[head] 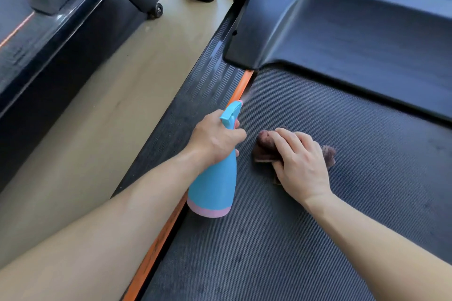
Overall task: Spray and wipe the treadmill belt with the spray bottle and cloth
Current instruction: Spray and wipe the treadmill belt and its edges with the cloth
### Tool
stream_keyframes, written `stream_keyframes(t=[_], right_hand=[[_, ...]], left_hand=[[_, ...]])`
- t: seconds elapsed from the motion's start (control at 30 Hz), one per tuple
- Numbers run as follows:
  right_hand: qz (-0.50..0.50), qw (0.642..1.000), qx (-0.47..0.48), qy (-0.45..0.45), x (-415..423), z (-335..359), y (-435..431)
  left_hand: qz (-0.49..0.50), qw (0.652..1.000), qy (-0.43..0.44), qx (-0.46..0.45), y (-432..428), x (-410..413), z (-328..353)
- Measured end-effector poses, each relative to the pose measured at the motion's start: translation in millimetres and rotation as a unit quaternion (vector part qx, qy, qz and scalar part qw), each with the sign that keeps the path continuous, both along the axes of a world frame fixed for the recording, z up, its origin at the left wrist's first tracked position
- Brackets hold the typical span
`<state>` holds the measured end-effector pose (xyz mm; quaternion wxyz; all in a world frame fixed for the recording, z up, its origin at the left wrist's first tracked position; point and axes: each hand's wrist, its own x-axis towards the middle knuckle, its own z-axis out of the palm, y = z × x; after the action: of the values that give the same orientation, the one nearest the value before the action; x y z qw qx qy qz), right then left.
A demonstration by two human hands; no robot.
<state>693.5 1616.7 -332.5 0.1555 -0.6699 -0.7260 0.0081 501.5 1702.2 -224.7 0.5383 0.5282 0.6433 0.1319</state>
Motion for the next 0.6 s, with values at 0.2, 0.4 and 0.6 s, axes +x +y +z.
stream_keyframes(t=[0.2,0.4,0.6], right_hand=[[-0.032,0.998,-0.007,0.047,-4,11,35],[-0.113,0.988,-0.052,0.086,-11,23,160],[0.058,0.997,-0.013,0.041,-22,9,62]], left_hand=[[0.005,0.999,-0.028,-0.016,-8,-14,-2],[0.044,0.995,-0.086,-0.007,-12,-34,-4],[0.036,0.994,-0.107,-0.009,-9,-36,-1]])
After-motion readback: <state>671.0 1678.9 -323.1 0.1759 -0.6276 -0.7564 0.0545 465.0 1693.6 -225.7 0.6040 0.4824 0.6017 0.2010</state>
